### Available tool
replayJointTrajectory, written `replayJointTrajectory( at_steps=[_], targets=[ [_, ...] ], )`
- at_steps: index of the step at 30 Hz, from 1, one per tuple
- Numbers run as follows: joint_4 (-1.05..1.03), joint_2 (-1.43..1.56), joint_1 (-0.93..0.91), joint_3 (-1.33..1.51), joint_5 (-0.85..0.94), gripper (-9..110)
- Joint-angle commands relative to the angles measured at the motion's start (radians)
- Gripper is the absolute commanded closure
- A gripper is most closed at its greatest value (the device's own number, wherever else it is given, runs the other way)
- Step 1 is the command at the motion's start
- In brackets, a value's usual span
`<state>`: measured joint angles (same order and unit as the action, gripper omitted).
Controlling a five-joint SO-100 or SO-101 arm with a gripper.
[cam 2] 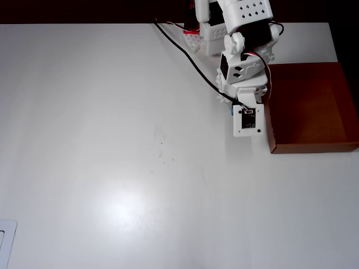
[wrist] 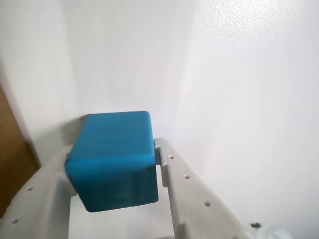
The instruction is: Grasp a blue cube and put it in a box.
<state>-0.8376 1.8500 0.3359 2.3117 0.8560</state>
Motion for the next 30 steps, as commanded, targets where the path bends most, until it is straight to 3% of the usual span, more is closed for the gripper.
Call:
replayJointTrajectory(
  at_steps=[1,19,30],
  targets=[
    [0.017,-0.002,0.015,-0.008,-0.002,86],
    [-0.133,0.051,-0.046,-0.222,-0.091,87],
    [-0.35,0.078,-0.021,-0.474,-0.192,87]
  ],
)
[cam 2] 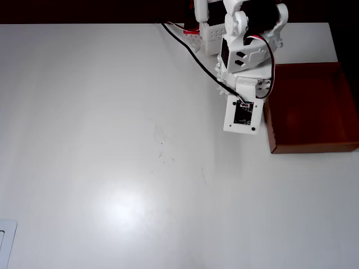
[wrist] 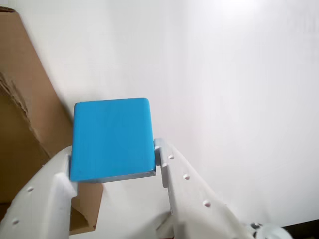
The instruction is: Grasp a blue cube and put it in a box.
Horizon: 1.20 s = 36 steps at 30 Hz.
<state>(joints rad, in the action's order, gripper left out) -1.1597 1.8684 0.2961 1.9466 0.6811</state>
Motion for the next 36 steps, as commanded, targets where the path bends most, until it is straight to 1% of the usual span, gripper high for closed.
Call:
replayJointTrajectory(
  at_steps=[1,10,20,27,36],
  targets=[
    [-0.048,0.06,0.028,-0.135,-0.029,87],
    [-0.187,0.046,0.153,-0.331,-0.15,87],
    [-0.291,0.014,0.364,-0.477,-0.273,87],
    [-0.273,-0.098,0.482,-0.517,-0.347,87],
    [-0.199,-0.316,0.532,-0.529,-0.357,87]
  ],
)
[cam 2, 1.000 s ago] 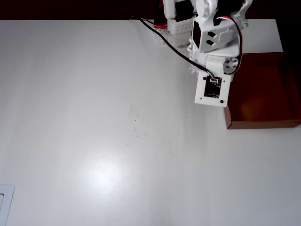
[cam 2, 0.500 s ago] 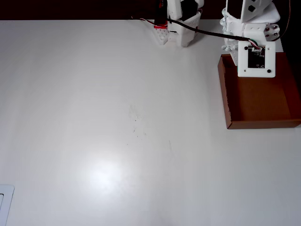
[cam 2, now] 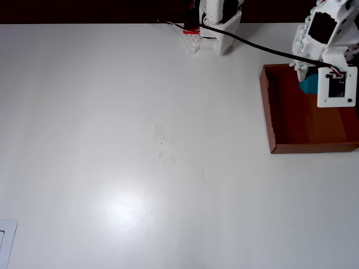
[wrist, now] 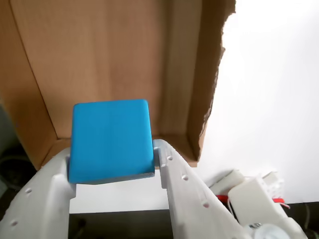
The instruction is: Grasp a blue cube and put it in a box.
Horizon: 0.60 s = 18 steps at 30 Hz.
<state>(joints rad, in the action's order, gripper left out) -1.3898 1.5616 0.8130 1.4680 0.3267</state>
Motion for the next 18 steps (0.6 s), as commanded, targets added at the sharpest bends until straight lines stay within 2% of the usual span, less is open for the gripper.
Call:
replayJointTrajectory(
  at_steps=[1,18],
  targets=[
    [0.046,-0.035,0.02,-0.051,-0.003,87],
    [0.14,-0.313,0.006,-0.071,-0.006,87]
  ],
)
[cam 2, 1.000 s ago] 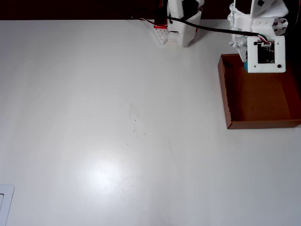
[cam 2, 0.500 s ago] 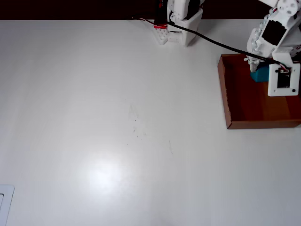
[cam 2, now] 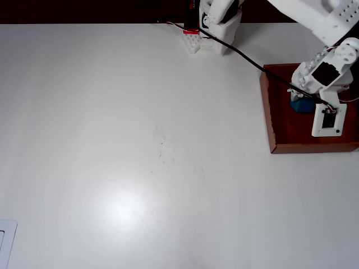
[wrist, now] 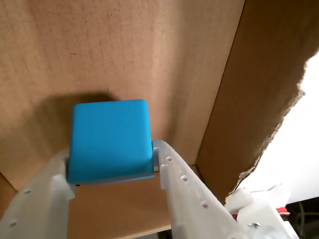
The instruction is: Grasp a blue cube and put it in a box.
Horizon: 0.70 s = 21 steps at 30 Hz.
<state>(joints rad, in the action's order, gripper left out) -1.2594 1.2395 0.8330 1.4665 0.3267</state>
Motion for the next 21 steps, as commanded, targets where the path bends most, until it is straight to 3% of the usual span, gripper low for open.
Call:
replayJointTrajectory(
  at_steps=[1,13,21],
  targets=[
    [0.009,-0.002,-0.017,-0.072,-0.006,87],
    [0.058,-0.069,-0.043,-0.098,-0.006,83],
    [0.061,-0.058,-0.049,-0.106,-0.006,72]
  ],
)
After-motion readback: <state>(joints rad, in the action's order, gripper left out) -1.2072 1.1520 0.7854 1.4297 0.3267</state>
